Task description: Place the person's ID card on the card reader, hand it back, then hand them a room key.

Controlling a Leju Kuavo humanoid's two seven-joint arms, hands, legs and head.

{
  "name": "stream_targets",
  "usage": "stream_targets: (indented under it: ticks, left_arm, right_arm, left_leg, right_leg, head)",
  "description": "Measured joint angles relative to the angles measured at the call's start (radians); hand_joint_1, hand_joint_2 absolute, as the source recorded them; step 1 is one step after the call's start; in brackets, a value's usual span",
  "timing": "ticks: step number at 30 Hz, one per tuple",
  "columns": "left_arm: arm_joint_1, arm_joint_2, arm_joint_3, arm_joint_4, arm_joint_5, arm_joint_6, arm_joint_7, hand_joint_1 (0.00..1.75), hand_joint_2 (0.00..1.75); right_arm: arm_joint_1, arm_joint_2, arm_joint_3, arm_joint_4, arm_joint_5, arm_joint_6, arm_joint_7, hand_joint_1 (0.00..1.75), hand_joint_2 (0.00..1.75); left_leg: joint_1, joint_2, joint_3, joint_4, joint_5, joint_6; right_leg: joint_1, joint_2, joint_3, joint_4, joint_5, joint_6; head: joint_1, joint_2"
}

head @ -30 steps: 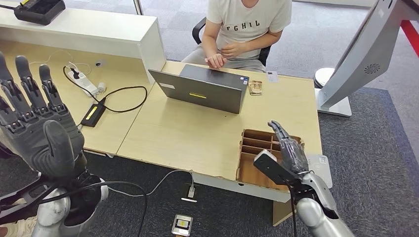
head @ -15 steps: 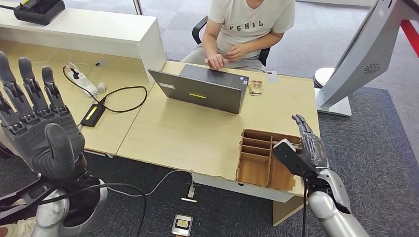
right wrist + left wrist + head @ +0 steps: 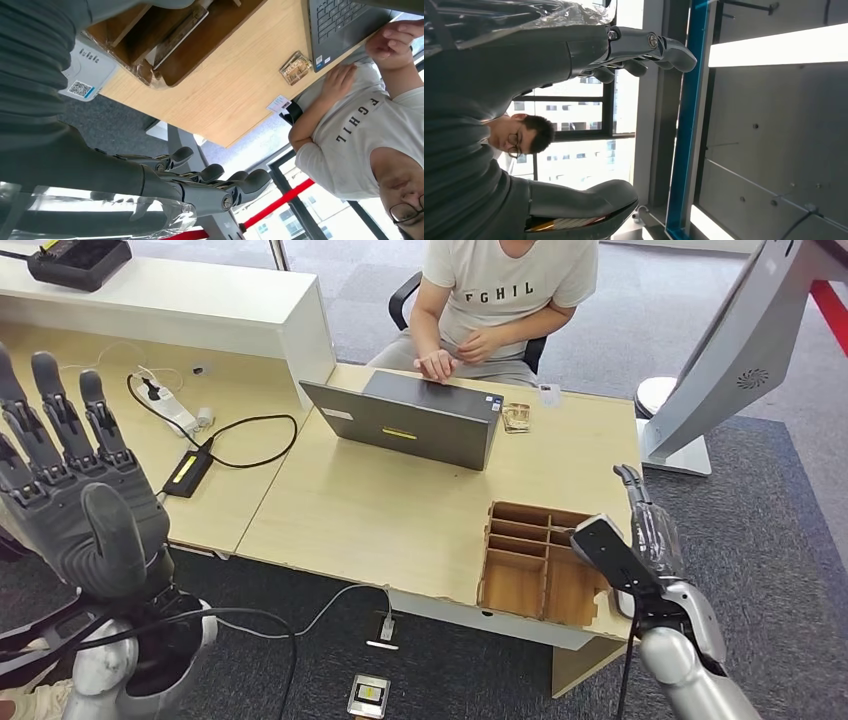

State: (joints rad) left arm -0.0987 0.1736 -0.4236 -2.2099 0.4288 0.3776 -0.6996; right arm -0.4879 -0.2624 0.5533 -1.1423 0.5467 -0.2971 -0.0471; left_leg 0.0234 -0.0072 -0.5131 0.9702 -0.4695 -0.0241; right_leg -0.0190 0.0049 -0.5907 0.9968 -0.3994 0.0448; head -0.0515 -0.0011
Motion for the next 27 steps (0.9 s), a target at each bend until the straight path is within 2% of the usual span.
stream_targets:
  ticks: [8,27]
  left_arm:
    - [-0.002,0.003,-0.001,-0.002,-0.014,0.039,0.000,0.00,1.75]
    - [-0.006,0.045,-0.017,-0.005,-0.014,0.109,0.000,0.00,1.75]
  right_arm:
    - [0.004,0.008,0.004,0.006,-0.011,0.017,-0.016,0.00,1.75]
    - [-0.012,0.017,0.010,0.115,-0.062,0.011,-0.047,0.00,1.75]
  left_leg:
    - [0.000,0.000,0.000,0.000,0.000,0.000]
    - [0.000,0.000,0.000,0.000,0.000,0.000]
  right_leg:
    - [0.000,0.000,0.000,0.000,0.000,0.000]
    - [0.000,0.000,0.000,0.000,0.000,0.000]
  head:
    - [0.000,0.000]
    - [0.000,0.000]
